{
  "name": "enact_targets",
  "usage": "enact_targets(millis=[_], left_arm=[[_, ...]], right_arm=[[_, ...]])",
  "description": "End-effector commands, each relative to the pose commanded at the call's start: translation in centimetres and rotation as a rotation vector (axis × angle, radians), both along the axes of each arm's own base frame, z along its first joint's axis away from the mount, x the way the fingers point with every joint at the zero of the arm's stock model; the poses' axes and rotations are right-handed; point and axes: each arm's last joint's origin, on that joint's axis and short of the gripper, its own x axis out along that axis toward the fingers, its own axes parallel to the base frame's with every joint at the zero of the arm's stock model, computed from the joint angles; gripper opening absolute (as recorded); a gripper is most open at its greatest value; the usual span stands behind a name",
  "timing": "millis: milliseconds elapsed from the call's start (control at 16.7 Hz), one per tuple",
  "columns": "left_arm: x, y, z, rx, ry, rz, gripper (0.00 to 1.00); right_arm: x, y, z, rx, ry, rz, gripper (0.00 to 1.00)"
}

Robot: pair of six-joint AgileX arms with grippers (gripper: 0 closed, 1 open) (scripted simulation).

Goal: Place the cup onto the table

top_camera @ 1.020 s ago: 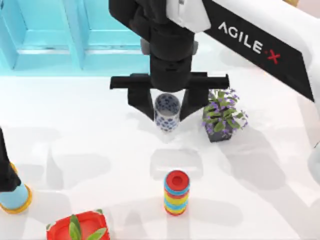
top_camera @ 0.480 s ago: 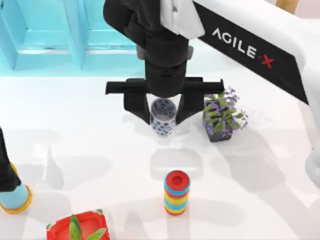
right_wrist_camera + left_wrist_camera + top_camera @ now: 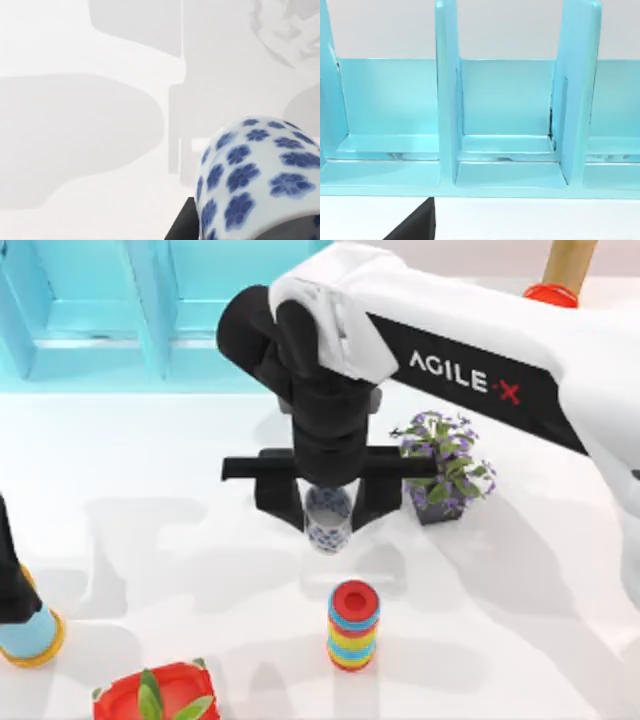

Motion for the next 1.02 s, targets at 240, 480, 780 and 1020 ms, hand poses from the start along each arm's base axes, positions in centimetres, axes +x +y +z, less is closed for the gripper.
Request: enact_targets(millis=[240, 480, 780, 1020], left_arm=[[0.0, 0.0, 0.0, 0.0, 0.0, 0.0, 1.0], [0.0, 0.0, 0.0, 0.0, 0.0, 0.0, 1.0], [0.0, 0.0, 0.0, 0.0, 0.0, 0.0, 1.0], [0.0, 0.0, 0.0, 0.0, 0.0, 0.0, 1.0]], right_arm=[[-0.02, -0.02, -0.02, 0.0, -0.001, 0.0, 0.0], [-0.02, -0.02, -0.02, 0.0, -0.001, 0.0, 0.3], [-0.02, -0.02, -0.02, 0.0, -0.001, 0.0, 0.68], [-0.02, -0.02, -0.02, 0.0, -0.001, 0.0, 0.98]])
